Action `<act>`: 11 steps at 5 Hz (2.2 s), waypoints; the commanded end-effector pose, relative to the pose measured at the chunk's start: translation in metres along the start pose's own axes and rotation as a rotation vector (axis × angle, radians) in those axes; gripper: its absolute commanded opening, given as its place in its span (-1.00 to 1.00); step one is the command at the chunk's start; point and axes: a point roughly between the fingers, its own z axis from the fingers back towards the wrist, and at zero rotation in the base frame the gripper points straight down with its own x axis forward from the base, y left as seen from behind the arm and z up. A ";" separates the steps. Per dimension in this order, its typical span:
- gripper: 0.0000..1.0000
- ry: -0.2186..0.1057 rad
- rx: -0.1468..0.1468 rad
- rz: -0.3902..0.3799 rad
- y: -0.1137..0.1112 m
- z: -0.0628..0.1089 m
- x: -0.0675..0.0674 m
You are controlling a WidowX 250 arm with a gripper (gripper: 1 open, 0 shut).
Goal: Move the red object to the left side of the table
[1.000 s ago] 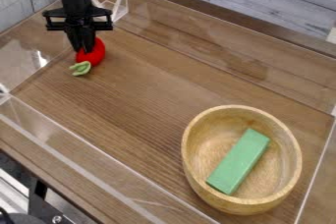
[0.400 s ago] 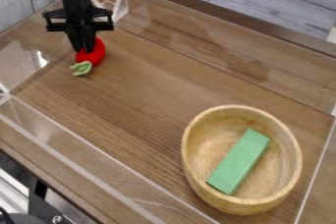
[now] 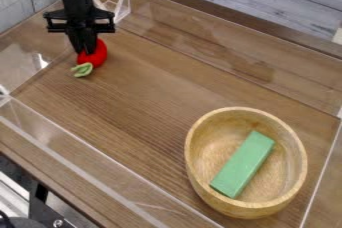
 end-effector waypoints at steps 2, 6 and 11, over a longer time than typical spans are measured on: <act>-1.00 0.066 0.013 -0.109 0.008 -0.003 -0.015; 1.00 0.056 -0.042 -0.278 -0.003 0.043 -0.016; 1.00 -0.051 -0.150 -0.407 -0.084 0.138 -0.036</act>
